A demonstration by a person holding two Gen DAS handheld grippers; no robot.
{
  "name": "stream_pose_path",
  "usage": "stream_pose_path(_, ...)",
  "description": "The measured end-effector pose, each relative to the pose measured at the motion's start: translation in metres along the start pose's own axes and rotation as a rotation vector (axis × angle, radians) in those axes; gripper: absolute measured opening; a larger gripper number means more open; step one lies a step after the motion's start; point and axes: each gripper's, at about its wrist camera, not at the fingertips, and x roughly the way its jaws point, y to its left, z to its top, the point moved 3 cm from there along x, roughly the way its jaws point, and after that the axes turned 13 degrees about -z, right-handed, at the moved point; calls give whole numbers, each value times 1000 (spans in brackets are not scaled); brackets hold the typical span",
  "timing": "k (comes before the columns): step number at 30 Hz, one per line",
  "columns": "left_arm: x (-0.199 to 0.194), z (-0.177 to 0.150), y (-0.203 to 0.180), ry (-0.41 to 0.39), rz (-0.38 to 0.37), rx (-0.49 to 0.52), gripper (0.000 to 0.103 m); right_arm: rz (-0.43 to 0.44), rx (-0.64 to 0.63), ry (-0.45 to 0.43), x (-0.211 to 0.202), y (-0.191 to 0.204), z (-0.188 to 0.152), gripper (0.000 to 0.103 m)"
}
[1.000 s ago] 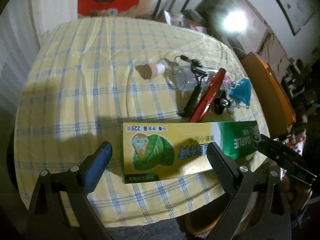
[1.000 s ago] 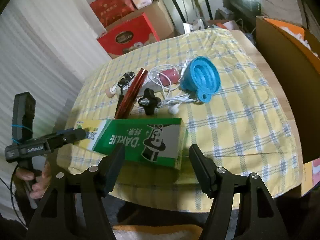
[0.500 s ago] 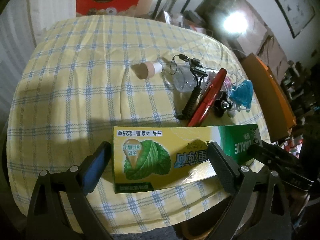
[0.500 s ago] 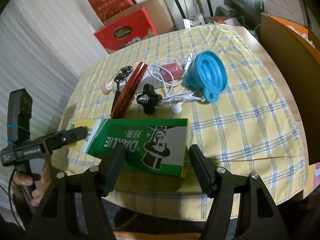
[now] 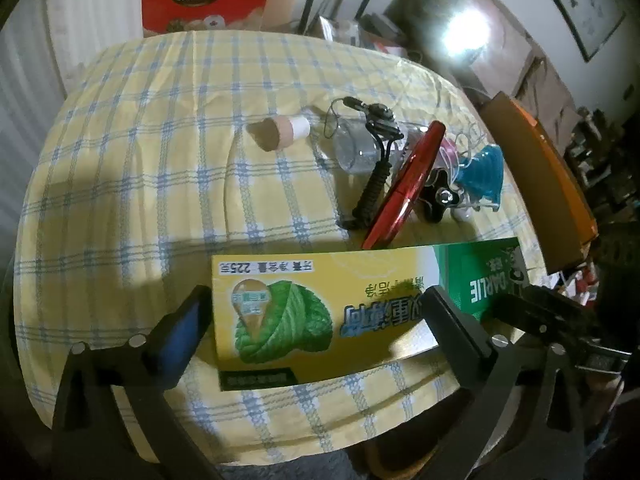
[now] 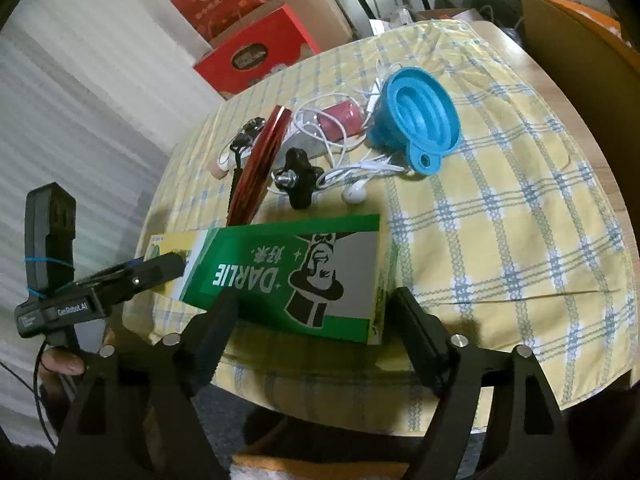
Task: Organize objects
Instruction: 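Close both grippers on the ends of the DARLIE toothpaste box, then lift the DARLIE box with both grippers and turn toward the orange box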
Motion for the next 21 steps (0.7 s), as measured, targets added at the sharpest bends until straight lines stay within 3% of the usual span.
stream_pose_path(12, 2, -2, -3, 42, -19, -14, 103, -21, -20, 3, -5, 3, -5, 81)
stream_pose_path(21, -17, 1, -29, -51, 26, 70, 103, -33, -33, -50, -21, 3, -5, 81)
